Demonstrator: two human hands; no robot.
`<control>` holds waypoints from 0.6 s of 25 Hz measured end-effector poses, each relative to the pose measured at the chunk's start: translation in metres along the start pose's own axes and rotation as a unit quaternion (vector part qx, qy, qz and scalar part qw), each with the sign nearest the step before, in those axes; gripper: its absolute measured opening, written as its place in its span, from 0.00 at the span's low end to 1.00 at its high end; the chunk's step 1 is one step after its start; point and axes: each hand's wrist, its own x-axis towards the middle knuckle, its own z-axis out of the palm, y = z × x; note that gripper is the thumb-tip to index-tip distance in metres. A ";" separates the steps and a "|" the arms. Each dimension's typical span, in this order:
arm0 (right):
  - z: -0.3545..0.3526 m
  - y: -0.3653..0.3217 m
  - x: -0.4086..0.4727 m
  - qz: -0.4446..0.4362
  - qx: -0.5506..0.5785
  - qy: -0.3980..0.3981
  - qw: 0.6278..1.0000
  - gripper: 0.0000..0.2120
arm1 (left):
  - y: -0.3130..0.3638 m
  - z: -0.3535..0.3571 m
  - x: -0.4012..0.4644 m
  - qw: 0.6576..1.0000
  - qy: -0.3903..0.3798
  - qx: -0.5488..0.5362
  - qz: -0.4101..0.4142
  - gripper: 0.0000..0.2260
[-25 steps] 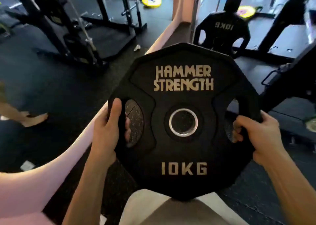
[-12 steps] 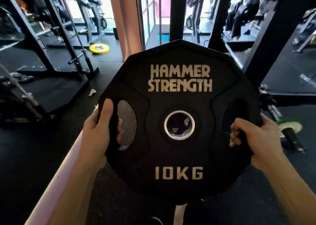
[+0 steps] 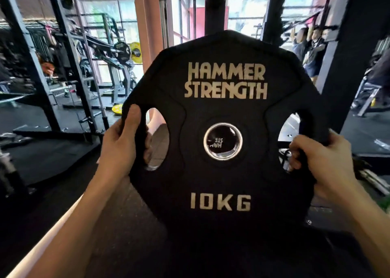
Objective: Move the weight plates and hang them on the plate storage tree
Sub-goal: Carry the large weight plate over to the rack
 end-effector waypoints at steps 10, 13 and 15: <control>0.014 0.110 0.016 -0.084 0.004 0.000 0.996 0.13 | -0.127 -0.003 0.039 0.997 -0.014 -0.018 0.079 0.28; 0.023 0.132 0.030 -0.083 -0.010 0.003 0.997 0.06 | -0.150 -0.003 0.055 0.996 -0.009 -0.026 0.082 0.26; 0.032 0.144 0.043 -0.076 -0.015 0.011 0.997 0.03 | -0.159 0.000 0.068 0.996 -0.017 -0.037 0.078 0.23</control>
